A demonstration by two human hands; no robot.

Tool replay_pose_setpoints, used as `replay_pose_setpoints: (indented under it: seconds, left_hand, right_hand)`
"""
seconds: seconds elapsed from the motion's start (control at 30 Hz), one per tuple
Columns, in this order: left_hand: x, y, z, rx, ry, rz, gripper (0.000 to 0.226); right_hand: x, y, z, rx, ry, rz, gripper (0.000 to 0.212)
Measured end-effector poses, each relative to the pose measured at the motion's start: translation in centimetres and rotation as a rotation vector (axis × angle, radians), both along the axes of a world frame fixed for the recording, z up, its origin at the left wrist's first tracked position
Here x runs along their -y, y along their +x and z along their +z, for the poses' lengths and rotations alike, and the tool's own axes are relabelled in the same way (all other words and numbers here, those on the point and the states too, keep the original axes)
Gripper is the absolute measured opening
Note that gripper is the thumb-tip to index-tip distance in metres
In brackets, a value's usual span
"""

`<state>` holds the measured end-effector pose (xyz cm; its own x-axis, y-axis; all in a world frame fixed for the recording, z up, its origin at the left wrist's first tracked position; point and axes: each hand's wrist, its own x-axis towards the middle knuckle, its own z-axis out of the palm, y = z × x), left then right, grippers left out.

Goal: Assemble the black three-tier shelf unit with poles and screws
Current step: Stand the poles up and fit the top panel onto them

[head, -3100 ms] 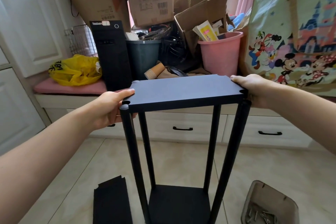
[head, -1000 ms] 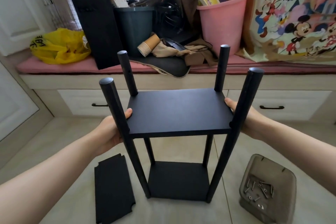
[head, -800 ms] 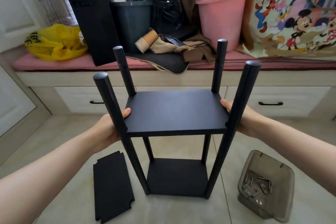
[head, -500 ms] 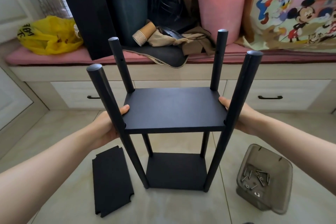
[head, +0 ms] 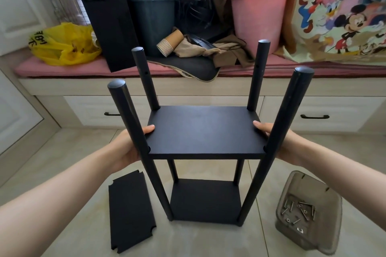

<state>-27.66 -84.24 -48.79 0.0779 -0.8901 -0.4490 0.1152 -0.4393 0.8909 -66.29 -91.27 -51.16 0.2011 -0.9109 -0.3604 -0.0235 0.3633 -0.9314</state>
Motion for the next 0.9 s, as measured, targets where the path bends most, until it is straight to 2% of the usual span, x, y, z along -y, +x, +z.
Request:
replay_pose_setpoints:
  seconds: [0.27, 0.53, 0.63, 0.9]
  left_hand:
    - [3.6, -1.9, 0.6, 0.209, -0.011, 0.151, 0.041]
    - [4.2, -2.1, 0.4, 0.207, 0.021, 0.205, 0.04]
    - [3.9, -2.4, 0.1, 0.208, 0.034, 0.195, 0.039]
    - [2.8, -2.9, -4.0, 0.281, 0.052, 0.104, 0.039]
  right_hand:
    - [1.1, 0.6, -0.6, -0.003, 0.01, -0.085, 0.041]
    - [2.1, 0.3, -0.6, 0.001, -0.052, -0.069, 0.042]
    - [1.7, 0.5, -1.3, -0.093, -0.046, -0.062, 0.044]
    - [0.1, 0.2, -4.7, -0.198, -0.023, 0.002, 0.073]
